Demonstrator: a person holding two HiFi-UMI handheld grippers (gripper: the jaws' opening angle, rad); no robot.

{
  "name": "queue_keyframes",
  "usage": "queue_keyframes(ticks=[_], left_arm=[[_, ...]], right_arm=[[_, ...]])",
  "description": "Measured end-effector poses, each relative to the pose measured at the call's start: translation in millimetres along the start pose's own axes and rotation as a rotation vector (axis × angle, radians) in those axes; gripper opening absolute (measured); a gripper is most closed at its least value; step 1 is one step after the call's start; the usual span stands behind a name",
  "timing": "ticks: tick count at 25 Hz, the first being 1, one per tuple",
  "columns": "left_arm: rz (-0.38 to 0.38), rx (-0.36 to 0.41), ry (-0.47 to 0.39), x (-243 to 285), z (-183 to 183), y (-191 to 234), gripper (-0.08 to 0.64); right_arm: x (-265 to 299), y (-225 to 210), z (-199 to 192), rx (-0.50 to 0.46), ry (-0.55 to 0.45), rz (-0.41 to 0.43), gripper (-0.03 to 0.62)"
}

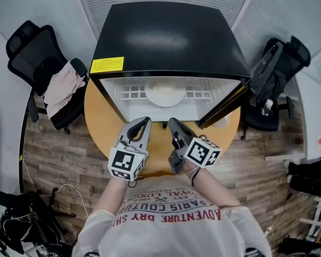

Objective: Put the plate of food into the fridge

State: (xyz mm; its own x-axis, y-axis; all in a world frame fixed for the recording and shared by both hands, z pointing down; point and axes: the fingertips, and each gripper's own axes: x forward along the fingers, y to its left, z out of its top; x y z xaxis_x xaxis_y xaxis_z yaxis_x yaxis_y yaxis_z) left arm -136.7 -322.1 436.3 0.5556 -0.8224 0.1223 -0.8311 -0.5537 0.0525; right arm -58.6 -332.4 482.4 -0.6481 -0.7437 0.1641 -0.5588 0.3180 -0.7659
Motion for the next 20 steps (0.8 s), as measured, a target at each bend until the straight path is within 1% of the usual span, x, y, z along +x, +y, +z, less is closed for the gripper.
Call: queue_keyframes(ticks=[3, 5, 6, 8, 12, 14, 17, 20], left_arm=[[-0.001, -0.004, 0.0, -1.0, -0.7, -1.8, 0.026], [0.0, -0.007, -0.002, -1.0, -0.7, -2.6, 0.026], [0.0, -0.009, -0.003, -1.0, -0.5, -3.0, 0.026], [0.002, -0.011, -0.007, -1.2, 0.1, -3.6, 0.026], [0.007, -0.014, -0.013, -3.0, 2.0, -3.5, 0.026], [0.01, -0.016, -0.015, -4.1, 2.6, -3.4, 0.026], [0.012, -0.017, -0.017, -5.4, 2.5, -3.3, 0.026], [0.013, -0.016, -0.016, -6.8, 2.8, -3.6, 0.026]], right_arm=[[-7.8, 6.4, 12.9, -0.264, -0.039, -0.034, 0.033], [-12.5, 12.9, 21.5, -0.421, -0.07, -0.053, 0.034], [-14.3, 16.1, 24.9, -0.484, -0.082, -0.058, 0.034], [-16.9, 21.2, 29.4, -0.578, -0.101, -0.065, 0.034], [-20.4, 27.4, 32.4, -0.687, -0.113, -0.079, 0.034], [-20.9, 27.3, 31.6, -0.704, -0.105, -0.086, 0.034], [-19.6, 20.5, 28.7, -0.695, -0.08, -0.101, 0.032], [-20.7, 19.3, 28.5, -0.733, -0.07, -0.111, 0.029]])
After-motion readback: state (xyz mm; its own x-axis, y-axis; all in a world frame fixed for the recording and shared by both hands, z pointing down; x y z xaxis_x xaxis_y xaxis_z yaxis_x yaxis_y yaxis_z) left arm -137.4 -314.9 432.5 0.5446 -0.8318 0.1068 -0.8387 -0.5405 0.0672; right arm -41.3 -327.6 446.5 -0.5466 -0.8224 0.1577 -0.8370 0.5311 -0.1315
